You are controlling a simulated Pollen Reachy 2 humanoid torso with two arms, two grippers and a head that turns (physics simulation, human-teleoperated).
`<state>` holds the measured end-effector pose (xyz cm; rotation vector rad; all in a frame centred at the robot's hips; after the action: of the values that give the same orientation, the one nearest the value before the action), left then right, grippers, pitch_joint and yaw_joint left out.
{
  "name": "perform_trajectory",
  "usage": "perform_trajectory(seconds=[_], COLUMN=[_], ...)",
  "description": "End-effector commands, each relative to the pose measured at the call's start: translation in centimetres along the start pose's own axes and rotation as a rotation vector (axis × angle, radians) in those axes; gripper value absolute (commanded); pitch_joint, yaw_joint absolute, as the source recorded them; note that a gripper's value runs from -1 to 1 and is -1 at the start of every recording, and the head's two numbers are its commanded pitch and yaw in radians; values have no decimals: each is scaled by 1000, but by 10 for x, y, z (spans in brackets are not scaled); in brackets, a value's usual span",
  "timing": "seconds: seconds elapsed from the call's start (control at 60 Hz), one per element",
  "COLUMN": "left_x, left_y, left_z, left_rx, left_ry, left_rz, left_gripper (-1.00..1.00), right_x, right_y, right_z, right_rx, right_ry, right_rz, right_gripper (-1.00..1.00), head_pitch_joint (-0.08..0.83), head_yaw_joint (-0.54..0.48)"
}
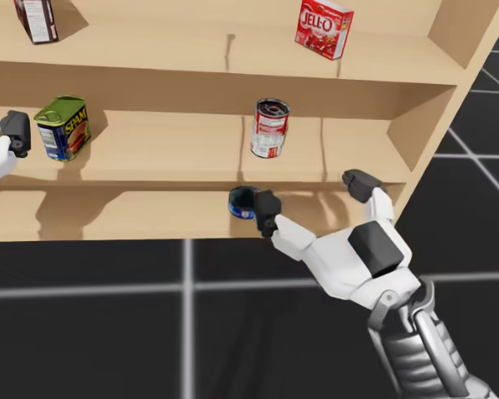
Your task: Find the tuna fish can on the shelf and bring it to me.
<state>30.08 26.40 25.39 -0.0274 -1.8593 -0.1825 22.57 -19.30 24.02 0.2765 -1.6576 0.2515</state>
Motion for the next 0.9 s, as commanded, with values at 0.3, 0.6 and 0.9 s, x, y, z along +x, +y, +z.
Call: perform_trajectory(seconds=[0.3,0.6,0.9], left_x=[-1,-2,-2], left_y=[0,0,-1], left_z=[-1,-1,-1], left_rx=[-6,-7,-7], left_ry=[6,10,13], left_rz=[2,0,-1], left_gripper=[-1000,-1000,-1000], right_x=[-72,-105,-135], right_y=[9,5,1], right_z=[-24,-87,-142], right_rx=[84,64,42], right_ry=[148,193,300], right_rz=[-87,-27,-56], right_gripper=[-1000,-1000,-1000], head_pitch_joint=[594,597,601], head_yaw_joint=[-154,-149,-146])
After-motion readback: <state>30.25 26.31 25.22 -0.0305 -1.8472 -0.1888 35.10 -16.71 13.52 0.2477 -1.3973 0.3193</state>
